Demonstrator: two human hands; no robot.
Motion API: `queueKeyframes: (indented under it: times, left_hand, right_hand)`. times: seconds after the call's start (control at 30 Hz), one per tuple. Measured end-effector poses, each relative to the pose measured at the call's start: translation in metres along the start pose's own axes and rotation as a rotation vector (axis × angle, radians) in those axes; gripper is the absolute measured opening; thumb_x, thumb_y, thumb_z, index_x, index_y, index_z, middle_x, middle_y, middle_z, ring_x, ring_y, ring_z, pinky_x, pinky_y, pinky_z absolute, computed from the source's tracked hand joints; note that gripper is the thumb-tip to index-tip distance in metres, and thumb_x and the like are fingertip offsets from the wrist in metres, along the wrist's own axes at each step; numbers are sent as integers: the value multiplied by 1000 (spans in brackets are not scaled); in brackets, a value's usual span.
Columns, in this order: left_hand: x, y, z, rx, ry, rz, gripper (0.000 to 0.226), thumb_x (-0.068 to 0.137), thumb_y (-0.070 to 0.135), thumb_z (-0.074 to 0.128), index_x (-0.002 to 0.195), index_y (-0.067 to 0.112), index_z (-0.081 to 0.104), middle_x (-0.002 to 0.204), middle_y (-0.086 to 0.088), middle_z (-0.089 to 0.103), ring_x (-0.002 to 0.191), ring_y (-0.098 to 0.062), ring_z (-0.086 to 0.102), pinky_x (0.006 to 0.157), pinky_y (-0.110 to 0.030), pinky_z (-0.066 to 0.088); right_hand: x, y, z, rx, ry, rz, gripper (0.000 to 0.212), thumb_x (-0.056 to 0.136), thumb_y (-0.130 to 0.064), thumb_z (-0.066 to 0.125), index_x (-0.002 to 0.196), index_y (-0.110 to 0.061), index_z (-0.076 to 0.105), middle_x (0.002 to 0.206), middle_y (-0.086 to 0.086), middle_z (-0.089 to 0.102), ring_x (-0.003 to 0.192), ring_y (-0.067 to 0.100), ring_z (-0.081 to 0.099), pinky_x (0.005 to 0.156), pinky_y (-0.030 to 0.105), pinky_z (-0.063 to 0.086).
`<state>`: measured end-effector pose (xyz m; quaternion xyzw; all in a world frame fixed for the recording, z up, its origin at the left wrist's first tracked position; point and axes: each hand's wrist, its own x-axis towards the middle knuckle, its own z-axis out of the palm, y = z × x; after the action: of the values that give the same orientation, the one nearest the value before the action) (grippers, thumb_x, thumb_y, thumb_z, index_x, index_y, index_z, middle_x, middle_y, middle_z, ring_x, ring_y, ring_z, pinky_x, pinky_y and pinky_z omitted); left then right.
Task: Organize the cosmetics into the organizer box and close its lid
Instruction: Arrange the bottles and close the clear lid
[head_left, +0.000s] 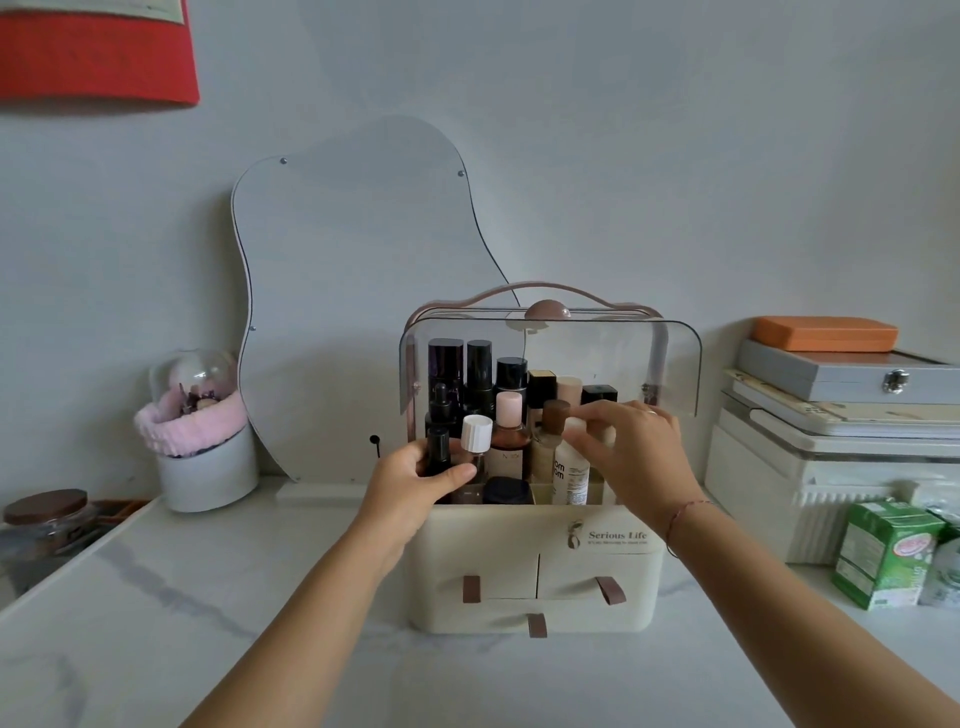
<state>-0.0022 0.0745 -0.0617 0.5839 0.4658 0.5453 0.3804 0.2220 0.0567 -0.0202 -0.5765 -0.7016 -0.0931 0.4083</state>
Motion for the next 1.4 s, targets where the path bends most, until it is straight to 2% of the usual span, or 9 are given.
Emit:
queueKeyframes:
  times: [0.23, 0.37, 0.47, 0.63, 0.73, 0.97, 1.17, 1.27, 1.4]
  left_hand:
    - [-4, 3, -2, 55, 72, 88, 35, 74, 18, 77, 103, 30, 62, 100, 16, 66, 98, 0, 59, 73, -13, 43]
    - [-2, 7, -11, 130, 138, 160, 41, 76, 25, 76, 113, 33, 60, 113, 20, 57, 105, 0, 48, 88, -23, 36]
    - [0, 8, -16, 134, 127, 179, 42, 76, 25, 76, 113, 35, 60, 112, 23, 58, 102, 7, 50, 89, -24, 39]
    - [3, 0, -20, 118, 129, 172, 43, 74, 24, 78, 113, 33, 63, 114, 14, 64, 108, -2, 57, 95, -30, 45]
    - [3, -1, -19, 118, 119, 183, 41, 74, 24, 77, 111, 36, 63, 114, 18, 62, 107, 1, 55, 90, -23, 44]
    - [1, -12, -15, 67, 81, 128, 42, 76, 21, 76, 115, 31, 62, 110, 14, 67, 107, -5, 60, 90, -25, 47]
    - [-2, -14, -11, 55, 73, 127, 39, 77, 18, 74, 111, 32, 61, 106, 18, 66, 102, 4, 58, 77, -12, 43]
    - [-1, -18, -13, 77, 86, 137, 37, 78, 20, 74, 107, 37, 60, 106, 21, 64, 107, 1, 57, 84, -17, 43]
    - [-5, -21, -17, 35, 119, 178, 32, 76, 24, 75, 105, 32, 65, 105, 12, 70, 103, -5, 63, 91, -25, 48]
  right_hand:
    - [11, -16, -4, -38, 15, -147, 34, 92, -33, 54, 122, -19, 61, 115, -2, 67, 107, 17, 60, 104, 33, 37]
    - [22, -37, 7, -69, -157, -291, 41, 96, -35, 45, 136, -24, 49, 139, -6, 53, 126, 14, 49, 110, 30, 33]
    - [27, -41, 13, -126, -227, -295, 39, 97, -37, 40, 133, -27, 51, 139, -11, 52, 119, 10, 52, 111, 27, 26]
    - [28, -39, 14, -105, -249, -271, 37, 97, -38, 41, 129, -28, 54, 137, -13, 53, 112, 10, 56, 91, 25, 44]
    - [31, -30, 7, -107, -241, -202, 41, 95, -41, 42, 132, -27, 50, 133, -9, 56, 110, 13, 57, 85, 27, 50]
    - [35, -9, -9, -216, -325, -80, 35, 92, -49, 41, 104, -28, 65, 92, -6, 66, 80, 11, 59, 67, 27, 50]
    - [33, -6, -11, -173, -332, -92, 33, 93, -47, 42, 104, -26, 65, 96, -6, 64, 83, 10, 57, 72, 29, 51]
    - [28, -6, -12, -161, -306, -99, 35, 93, -47, 41, 110, -25, 63, 105, -8, 62, 91, 8, 55, 80, 28, 50]
    - [-7, -3, -13, -9, -52, -137, 38, 95, -45, 43, 126, -27, 58, 127, -16, 56, 113, 4, 55, 90, 17, 44]
